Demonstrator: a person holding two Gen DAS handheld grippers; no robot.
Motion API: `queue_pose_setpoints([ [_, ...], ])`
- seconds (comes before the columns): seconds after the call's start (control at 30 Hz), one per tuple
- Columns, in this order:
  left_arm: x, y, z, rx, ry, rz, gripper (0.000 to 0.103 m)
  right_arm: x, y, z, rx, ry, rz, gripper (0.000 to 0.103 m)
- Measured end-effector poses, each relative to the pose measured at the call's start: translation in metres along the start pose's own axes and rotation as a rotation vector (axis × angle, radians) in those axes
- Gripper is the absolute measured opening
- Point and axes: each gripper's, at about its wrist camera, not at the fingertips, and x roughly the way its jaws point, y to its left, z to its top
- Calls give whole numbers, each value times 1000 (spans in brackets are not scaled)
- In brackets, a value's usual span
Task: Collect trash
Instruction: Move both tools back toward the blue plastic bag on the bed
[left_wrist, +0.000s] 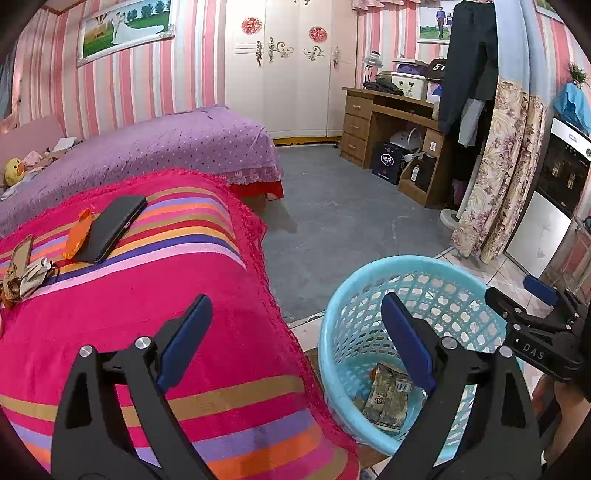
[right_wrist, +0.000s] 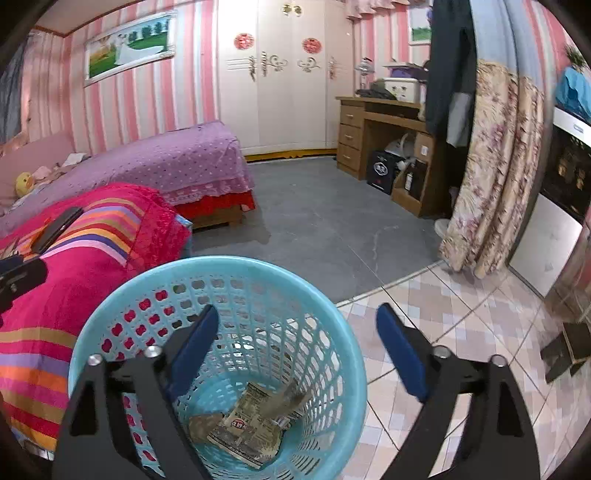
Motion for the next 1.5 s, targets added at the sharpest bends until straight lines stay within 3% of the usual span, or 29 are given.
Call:
queue_pose_setpoints([
  [0.3, -8, 19, -5, -19, 5, 9, 94, -9, 10, -8, 24, 2, -34, 97],
  [0.43, -20, 38, -2, -50, -1, 1, 95, -20, 28, 0, 30, -28, -29, 98],
  [0.67, -52, 89, 7, -56, -37, 49, 97, -36, 78, 13, 40, -83, 19, 98],
  [1.1, -102, 246, 1, -113, -66, 200, 97, -46, 243, 31, -73, -110, 212, 98],
  [1.33, -95, 352, -26, -265, -14, 280, 97, -44, 335, 25, -113, -87, 299, 98],
  [1.5, -96, 403, -31, -317, 14, 309, 97, -39, 382, 21, -155, -69, 329, 98],
])
